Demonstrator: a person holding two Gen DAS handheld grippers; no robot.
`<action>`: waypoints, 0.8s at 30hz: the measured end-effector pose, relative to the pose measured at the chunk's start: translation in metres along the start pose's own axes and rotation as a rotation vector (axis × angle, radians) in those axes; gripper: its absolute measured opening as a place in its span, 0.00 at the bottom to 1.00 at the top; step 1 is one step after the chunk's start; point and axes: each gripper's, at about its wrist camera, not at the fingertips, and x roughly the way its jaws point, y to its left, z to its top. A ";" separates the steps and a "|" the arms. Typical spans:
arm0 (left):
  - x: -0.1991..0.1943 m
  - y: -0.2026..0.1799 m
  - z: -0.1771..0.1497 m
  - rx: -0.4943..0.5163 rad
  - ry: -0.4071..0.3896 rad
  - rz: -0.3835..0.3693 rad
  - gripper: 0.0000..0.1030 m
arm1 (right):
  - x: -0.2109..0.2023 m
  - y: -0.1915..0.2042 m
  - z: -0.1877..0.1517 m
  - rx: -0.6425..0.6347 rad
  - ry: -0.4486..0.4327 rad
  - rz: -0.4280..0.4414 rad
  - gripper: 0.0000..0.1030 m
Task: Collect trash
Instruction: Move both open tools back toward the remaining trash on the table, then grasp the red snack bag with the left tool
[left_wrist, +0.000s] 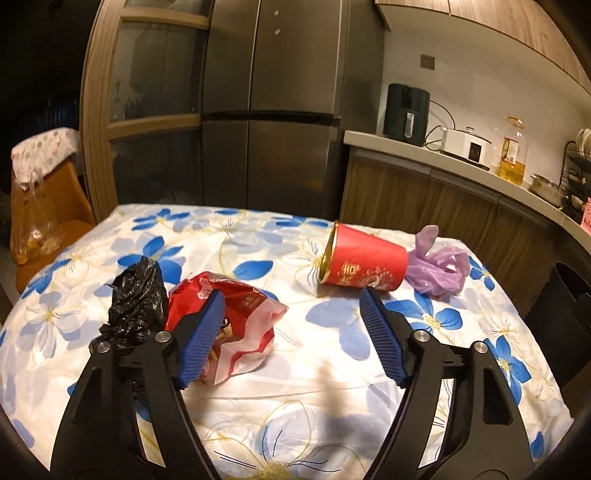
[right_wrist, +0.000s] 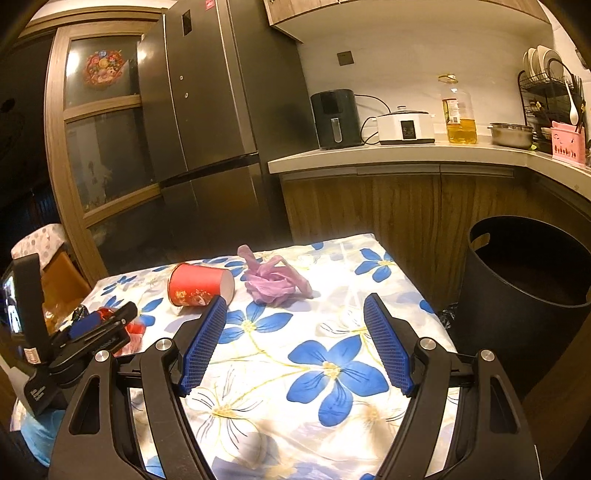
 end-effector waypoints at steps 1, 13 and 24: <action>0.002 0.000 -0.001 -0.001 0.008 0.001 0.71 | 0.002 0.002 0.000 -0.004 0.003 0.001 0.73; 0.026 0.015 -0.010 -0.040 0.139 0.024 0.00 | 0.006 0.011 -0.006 -0.016 0.017 0.022 0.73; 0.000 0.026 -0.011 -0.076 0.074 -0.093 0.00 | 0.009 0.015 -0.008 -0.008 0.021 0.030 0.73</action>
